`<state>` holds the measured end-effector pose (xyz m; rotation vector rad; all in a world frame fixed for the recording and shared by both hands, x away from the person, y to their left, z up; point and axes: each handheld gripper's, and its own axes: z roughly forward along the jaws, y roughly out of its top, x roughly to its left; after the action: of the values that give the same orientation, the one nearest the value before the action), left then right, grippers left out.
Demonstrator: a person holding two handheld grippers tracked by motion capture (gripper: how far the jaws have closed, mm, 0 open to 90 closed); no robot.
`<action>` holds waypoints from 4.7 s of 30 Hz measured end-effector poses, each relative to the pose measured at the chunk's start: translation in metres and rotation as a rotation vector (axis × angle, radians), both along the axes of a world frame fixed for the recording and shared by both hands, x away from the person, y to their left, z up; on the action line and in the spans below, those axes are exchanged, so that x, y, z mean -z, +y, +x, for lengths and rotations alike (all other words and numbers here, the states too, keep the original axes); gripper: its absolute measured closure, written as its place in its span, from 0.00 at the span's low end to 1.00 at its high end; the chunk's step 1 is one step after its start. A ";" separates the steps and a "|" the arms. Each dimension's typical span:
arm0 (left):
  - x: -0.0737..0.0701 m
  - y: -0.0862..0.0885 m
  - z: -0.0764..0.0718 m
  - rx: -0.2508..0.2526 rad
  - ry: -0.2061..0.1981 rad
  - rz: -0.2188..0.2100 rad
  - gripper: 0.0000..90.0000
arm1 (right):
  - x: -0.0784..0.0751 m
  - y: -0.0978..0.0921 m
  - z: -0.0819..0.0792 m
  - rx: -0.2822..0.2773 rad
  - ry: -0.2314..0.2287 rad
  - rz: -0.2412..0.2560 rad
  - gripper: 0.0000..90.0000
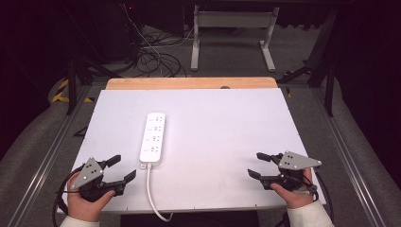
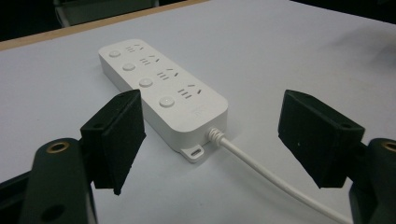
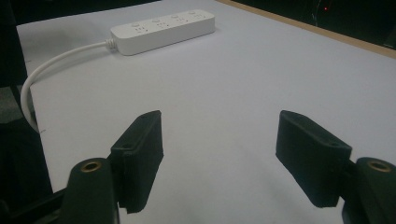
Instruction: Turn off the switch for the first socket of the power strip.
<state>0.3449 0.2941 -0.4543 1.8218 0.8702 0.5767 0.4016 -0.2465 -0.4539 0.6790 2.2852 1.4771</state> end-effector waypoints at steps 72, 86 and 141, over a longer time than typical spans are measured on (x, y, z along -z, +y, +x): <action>-0.052 -0.032 0.056 0.121 0.069 0.124 0.70 | 0.008 0.006 0.003 -0.041 0.047 -0.034 0.38; -0.063 -0.030 0.077 0.138 0.158 0.187 1.00 | 0.008 0.006 0.003 -0.043 0.050 -0.035 0.38; -0.034 -0.055 0.148 0.152 0.588 0.462 1.00 | 0.010 0.007 0.003 -0.074 0.078 -0.034 0.39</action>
<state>0.4934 0.2395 -0.4198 2.5225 1.0219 0.1368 0.4049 -0.2398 -0.4635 0.6594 2.4130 1.4645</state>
